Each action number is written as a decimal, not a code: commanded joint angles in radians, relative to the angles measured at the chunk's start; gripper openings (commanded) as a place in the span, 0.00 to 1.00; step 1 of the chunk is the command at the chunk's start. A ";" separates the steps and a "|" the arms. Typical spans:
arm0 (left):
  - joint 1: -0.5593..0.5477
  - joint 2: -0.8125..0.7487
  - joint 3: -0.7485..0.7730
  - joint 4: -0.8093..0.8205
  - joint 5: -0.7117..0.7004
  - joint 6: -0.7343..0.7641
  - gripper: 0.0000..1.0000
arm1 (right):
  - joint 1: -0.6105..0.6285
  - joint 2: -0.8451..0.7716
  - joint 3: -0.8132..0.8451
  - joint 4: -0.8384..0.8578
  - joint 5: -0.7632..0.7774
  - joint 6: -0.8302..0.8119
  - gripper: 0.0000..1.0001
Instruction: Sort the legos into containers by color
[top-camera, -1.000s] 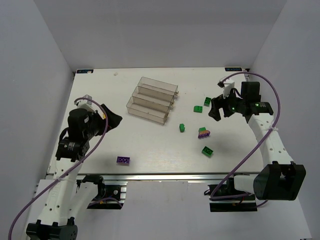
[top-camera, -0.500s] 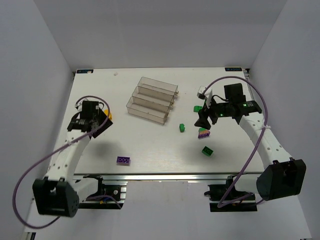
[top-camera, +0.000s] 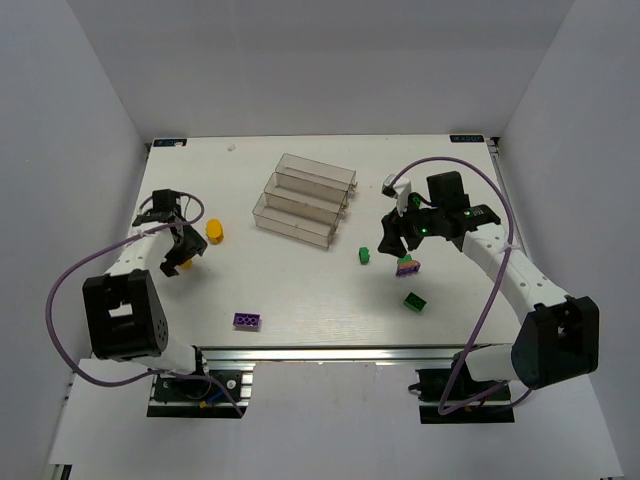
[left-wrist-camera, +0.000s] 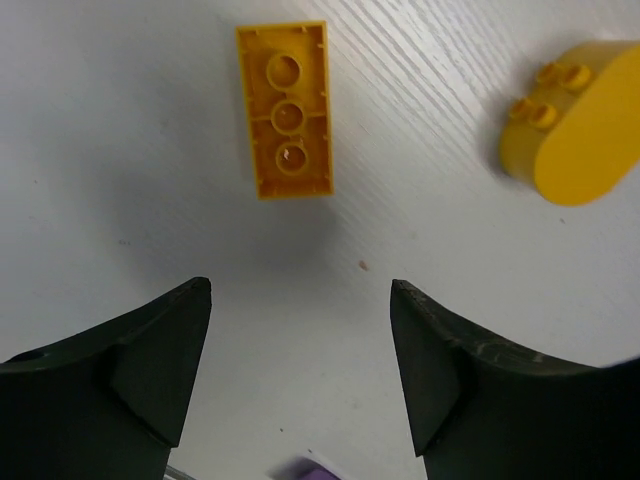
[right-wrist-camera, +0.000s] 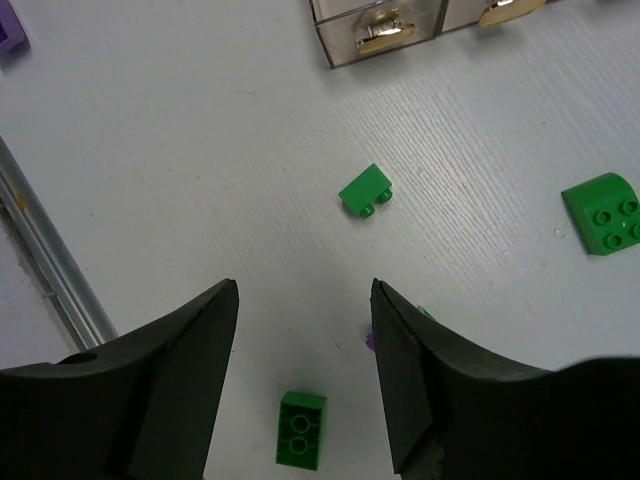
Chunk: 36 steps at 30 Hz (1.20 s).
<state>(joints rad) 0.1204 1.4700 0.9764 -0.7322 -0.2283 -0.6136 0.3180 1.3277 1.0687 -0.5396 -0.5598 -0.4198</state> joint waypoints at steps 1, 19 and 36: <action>0.037 0.035 0.042 0.050 0.013 0.083 0.82 | 0.006 0.013 -0.006 0.050 0.021 0.047 0.62; 0.110 0.340 0.196 0.109 0.061 0.203 0.50 | 0.003 0.022 0.014 0.015 0.064 0.015 0.62; -0.030 -0.100 0.030 0.270 0.558 -0.164 0.00 | 0.006 0.048 0.036 0.050 0.043 0.059 0.06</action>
<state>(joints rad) 0.1390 1.3773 1.0069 -0.5259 0.1902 -0.6281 0.3210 1.3582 1.0645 -0.5201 -0.5030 -0.3882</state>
